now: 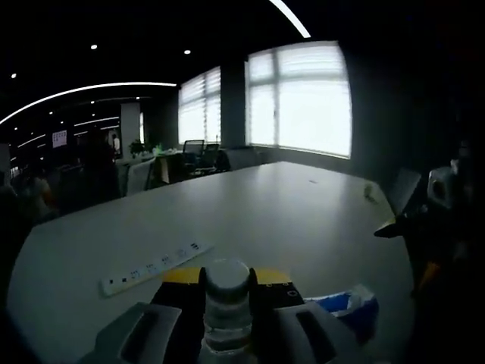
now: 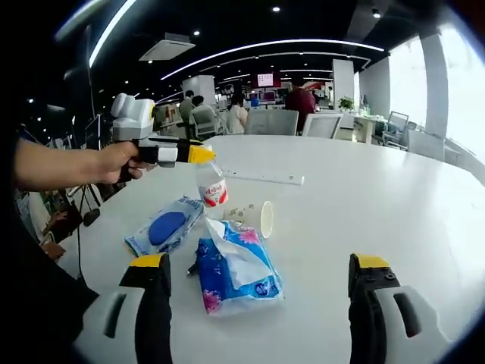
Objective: Arrange the tabletop items into an orderly group along one side of the table until the central work area is clear of visible clutter.
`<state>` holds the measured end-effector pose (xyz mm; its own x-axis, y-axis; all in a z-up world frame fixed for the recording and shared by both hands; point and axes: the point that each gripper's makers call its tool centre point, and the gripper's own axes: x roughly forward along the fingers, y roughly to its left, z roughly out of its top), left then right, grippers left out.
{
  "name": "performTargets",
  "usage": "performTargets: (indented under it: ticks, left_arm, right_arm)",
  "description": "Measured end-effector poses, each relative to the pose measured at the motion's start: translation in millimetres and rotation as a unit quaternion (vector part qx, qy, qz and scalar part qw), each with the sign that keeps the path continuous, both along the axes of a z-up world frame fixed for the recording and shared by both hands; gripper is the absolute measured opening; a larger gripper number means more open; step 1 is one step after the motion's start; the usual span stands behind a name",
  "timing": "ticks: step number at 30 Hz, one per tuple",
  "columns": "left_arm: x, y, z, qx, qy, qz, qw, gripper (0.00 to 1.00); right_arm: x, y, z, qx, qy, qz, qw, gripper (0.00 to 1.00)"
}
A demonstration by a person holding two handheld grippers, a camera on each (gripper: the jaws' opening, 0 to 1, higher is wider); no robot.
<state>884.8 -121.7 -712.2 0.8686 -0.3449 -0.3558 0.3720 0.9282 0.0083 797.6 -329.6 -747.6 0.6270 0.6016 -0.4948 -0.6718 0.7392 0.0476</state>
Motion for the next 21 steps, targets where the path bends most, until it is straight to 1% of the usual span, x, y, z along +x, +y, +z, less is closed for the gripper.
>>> performTargets:
  ticks: [1, 3, 5, 9, 13, 15, 17, 18, 21]
  left_arm:
    - [0.0, 1.4, -3.6, -0.007, 0.007, -0.007, 0.9999, 0.19]
    - [1.0, 4.4, -5.7, -0.001, 0.01, -0.014, 0.9998, 0.19]
    - [-1.7, 1.4, -5.1, 0.003, 0.015, -0.021, 0.9997, 0.19]
    - [-0.8, 9.2, -4.2, -0.004, 0.024, -0.031, 0.9992, 0.18]
    - [-0.3, 17.0, 6.4, -0.014, 0.026, -0.037, 0.9989, 0.18]
    - [-3.2, 18.1, 16.3, -0.018, 0.025, -0.04, 0.9987, 0.18]
    - [0.5, 30.0, 20.7, -0.023, 0.024, -0.041, 0.9986, 0.18]
    - [-0.8, 30.6, 28.9, -0.03, 0.022, -0.038, 0.9986, 0.18]
    - [0.9, 43.9, 39.6, -0.039, 0.017, -0.032, 0.9986, 0.18]
  right_arm:
    - [-1.0, 1.0, 1.1, -0.002, -0.002, 0.002, 1.0, 0.93]
    - [-1.7, 1.8, 2.1, 0.0, -0.003, 0.003, 1.0, 0.93]
    - [-2.5, 1.9, 1.6, -0.003, -0.003, 0.004, 1.0, 0.93]
    - [-2.8, 1.4, 0.6, -0.01, -0.005, 0.006, 0.9999, 0.92]
    - [-1.8, 2.2, 1.4, -0.01, -0.006, 0.006, 0.9999, 0.92]
    - [-0.8, 2.2, 1.8, -0.009, -0.007, 0.005, 0.9999, 0.92]
    - [-1.0, 2.9, 1.7, -0.008, -0.007, 0.005, 0.9999, 0.92]
    - [-1.3, 3.4, 1.4, -0.008, -0.006, 0.006, 0.9999, 0.92]
    - [-1.6, 3.5, -1.0, -0.011, -0.005, 0.007, 0.9999, 0.92]
